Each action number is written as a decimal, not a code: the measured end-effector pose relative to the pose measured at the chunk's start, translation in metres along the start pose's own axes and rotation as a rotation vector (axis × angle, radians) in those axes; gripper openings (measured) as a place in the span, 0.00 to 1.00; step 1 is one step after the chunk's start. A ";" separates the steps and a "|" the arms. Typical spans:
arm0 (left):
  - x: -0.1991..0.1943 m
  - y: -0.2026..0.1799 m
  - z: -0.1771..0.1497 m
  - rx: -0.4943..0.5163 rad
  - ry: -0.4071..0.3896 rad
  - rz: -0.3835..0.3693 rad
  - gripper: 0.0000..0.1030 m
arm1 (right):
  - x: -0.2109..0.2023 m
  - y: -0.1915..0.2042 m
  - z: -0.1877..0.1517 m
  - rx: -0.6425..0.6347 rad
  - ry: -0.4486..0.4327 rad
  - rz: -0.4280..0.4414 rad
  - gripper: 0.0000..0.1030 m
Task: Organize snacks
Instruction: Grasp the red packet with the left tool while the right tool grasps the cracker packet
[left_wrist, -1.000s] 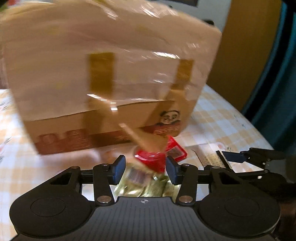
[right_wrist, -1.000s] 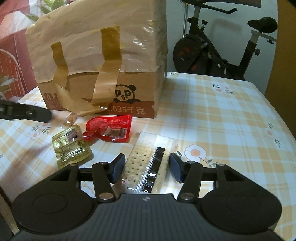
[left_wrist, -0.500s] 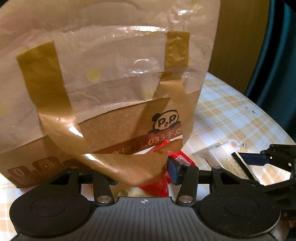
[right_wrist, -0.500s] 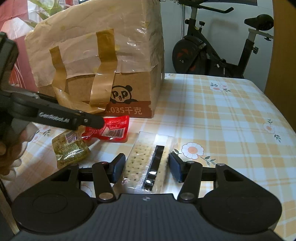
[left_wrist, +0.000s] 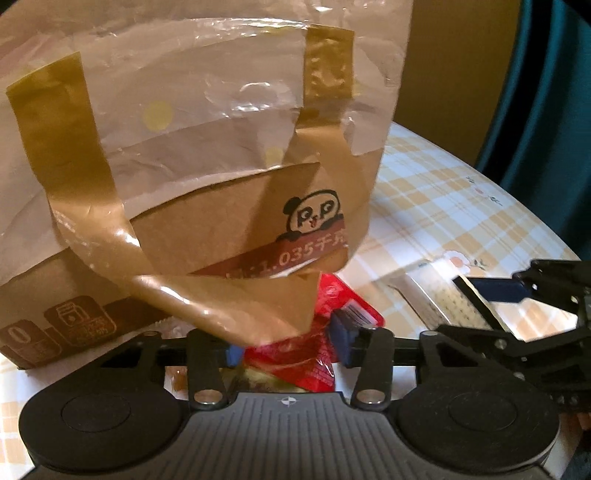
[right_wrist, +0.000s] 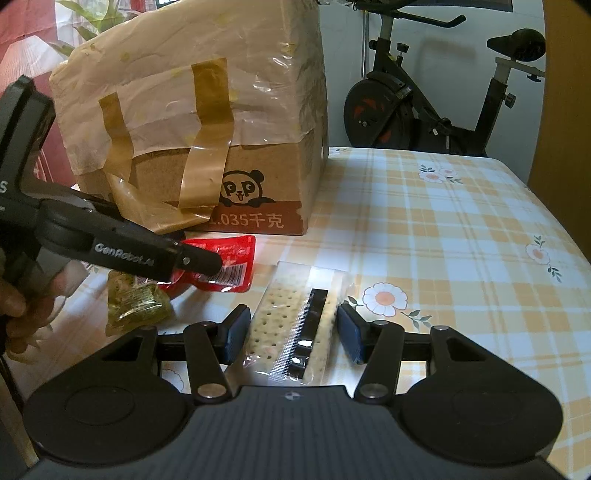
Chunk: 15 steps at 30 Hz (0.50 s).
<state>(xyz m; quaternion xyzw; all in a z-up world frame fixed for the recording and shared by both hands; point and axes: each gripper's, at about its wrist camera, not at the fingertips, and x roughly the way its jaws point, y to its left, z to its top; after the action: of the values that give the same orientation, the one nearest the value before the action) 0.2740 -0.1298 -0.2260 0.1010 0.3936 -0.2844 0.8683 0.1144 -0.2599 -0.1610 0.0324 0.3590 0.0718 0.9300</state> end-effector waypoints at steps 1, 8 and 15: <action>-0.001 -0.001 -0.001 0.001 0.001 -0.006 0.39 | 0.000 0.000 0.000 0.001 0.000 0.001 0.54; -0.017 -0.009 -0.019 0.009 -0.008 0.000 0.36 | -0.001 0.001 0.000 0.000 0.009 0.003 0.54; -0.033 0.000 -0.023 -0.086 -0.072 0.018 0.36 | -0.003 0.005 -0.001 -0.010 0.016 0.013 0.53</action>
<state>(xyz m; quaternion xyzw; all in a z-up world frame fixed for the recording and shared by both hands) 0.2417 -0.1065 -0.2168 0.0570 0.3730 -0.2628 0.8880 0.1113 -0.2554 -0.1592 0.0295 0.3660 0.0799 0.9267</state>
